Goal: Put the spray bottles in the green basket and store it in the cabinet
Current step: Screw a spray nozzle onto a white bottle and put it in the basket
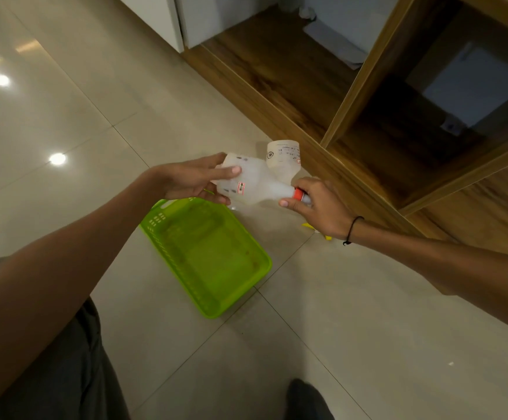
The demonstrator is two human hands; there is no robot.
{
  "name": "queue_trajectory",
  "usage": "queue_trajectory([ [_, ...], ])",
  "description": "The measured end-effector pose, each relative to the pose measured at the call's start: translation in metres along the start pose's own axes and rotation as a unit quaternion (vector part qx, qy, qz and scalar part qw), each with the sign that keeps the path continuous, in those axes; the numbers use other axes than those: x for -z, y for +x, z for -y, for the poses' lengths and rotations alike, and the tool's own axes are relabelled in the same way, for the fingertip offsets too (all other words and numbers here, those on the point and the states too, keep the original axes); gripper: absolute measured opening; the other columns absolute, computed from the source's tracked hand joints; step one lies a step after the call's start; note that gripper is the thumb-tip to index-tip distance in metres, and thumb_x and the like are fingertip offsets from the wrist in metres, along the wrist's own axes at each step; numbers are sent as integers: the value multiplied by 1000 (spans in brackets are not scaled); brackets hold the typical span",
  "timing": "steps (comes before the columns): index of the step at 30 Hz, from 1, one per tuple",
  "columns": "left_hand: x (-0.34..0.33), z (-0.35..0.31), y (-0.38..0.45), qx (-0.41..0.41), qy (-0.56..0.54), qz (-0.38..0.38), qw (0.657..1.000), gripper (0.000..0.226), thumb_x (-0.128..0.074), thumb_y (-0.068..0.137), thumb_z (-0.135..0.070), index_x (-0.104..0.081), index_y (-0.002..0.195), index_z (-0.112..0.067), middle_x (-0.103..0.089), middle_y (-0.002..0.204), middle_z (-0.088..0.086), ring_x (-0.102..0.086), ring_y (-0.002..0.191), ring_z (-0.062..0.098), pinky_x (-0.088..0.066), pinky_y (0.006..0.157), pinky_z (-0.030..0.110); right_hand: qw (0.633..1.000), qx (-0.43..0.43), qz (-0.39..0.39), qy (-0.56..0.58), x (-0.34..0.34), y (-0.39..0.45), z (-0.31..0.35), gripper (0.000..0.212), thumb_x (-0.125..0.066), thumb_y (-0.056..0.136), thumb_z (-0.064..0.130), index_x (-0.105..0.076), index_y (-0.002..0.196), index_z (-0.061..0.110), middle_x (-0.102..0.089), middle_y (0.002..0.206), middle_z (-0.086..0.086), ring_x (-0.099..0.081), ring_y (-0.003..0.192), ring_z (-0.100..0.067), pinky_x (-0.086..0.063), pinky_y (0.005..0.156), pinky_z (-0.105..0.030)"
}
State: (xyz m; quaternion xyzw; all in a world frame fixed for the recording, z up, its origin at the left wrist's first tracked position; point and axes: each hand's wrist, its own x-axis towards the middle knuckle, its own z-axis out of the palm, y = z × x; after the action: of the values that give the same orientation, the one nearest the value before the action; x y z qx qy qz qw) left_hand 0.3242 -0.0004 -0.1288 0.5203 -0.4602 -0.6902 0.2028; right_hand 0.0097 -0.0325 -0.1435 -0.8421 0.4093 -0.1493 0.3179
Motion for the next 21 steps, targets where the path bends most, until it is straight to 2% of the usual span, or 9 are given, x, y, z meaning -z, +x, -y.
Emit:
queue_trajectory([
  [2, 4, 5, -3, -43, 20, 30, 998, 82, -93, 81, -22, -47, 149, -25, -63, 143, 9, -75, 118, 21, -66, 92, 41, 998, -25, 37, 52, 0, -5, -3, 56, -64, 92, 54, -48, 73, 4, -43, 65, 6, -44, 56, -4, -32, 53, -13],
  [4, 4, 4, -5, -76, 18, 35, 996, 91, -88, 81, -5, -42, 155, -30, -56, 148, 6, -68, 131, 25, -62, 101, 53, 994, -46, 52, 80, -2, -8, -4, 61, -62, 90, 58, -49, 75, 1, -45, 62, 5, -47, 51, -7, -36, 51, -19],
  [5, 3, 3, -5, -81, -5, 36, 996, 89, -85, 86, -9, -40, 158, -33, -54, 152, 7, -66, 135, 28, -62, 102, 55, 995, -46, 46, 76, -3, -8, -2, 64, -60, 90, 61, -48, 75, 0, -44, 62, 3, -47, 50, -11, -36, 51, -23],
  [7, -1, -2, -3, -45, -29, 33, 998, 76, -77, 95, -47, -41, 160, -31, -60, 151, 7, -71, 129, 29, -65, 96, 51, 998, -29, 23, 45, -3, -5, 1, 64, -59, 90, 62, -45, 73, 2, -41, 64, 2, -43, 55, -15, -33, 55, -27],
  [9, -5, -9, -1, 26, 18, 13, 999, 82, -44, 93, -84, -59, 147, -24, -75, 128, 9, -79, 95, 22, -66, 76, 33, 1000, -8, -2, 8, -3, -2, 4, 55, -59, 91, 60, -44, 71, 11, -41, 66, 6, -40, 62, -8, -30, 59, -23],
  [11, -2, -8, 2, 40, 49, -12, 998, 70, -37, 100, -79, -66, 133, -24, -74, 109, 9, -67, 68, 16, -57, 60, 22, 1000, 4, -10, -17, -2, -1, 4, 46, -60, 92, 59, -44, 70, 22, -44, 69, 9, -43, 68, -2, -30, 62, -16],
  [13, 4, -3, 2, 18, 26, 8, 999, 54, -62, 100, -56, -55, 141, -22, -70, 121, 8, -75, 86, 21, -64, 71, 28, 1000, 0, 5, -11, -2, -5, 1, 40, -62, 92, 57, -41, 70, 32, -44, 69, 12, -45, 68, 2, -32, 61, -10],
  [16, 13, 5, -1, -48, 36, 75, 995, 72, -87, 89, -20, -50, 149, -35, -62, 143, 8, -72, 126, 29, -65, 94, 40, 997, -29, 55, 38, -4, -11, -7, 38, -70, 93, 47, -46, 70, 30, -43, 66, 10, -47, 62, 2, -35, 57, -9],
  [21, 6, 7, 3, -113, 105, 34, 987, 80, -90, 83, -15, -49, 148, -33, -57, 147, 12, -60, 136, 39, -59, 107, 56, 994, -54, 83, 50, -1, -10, -10, 46, -68, 95, 48, -53, 72, 11, -41, 65, 9, -42, 58, -3, -33, 55, -15],
])
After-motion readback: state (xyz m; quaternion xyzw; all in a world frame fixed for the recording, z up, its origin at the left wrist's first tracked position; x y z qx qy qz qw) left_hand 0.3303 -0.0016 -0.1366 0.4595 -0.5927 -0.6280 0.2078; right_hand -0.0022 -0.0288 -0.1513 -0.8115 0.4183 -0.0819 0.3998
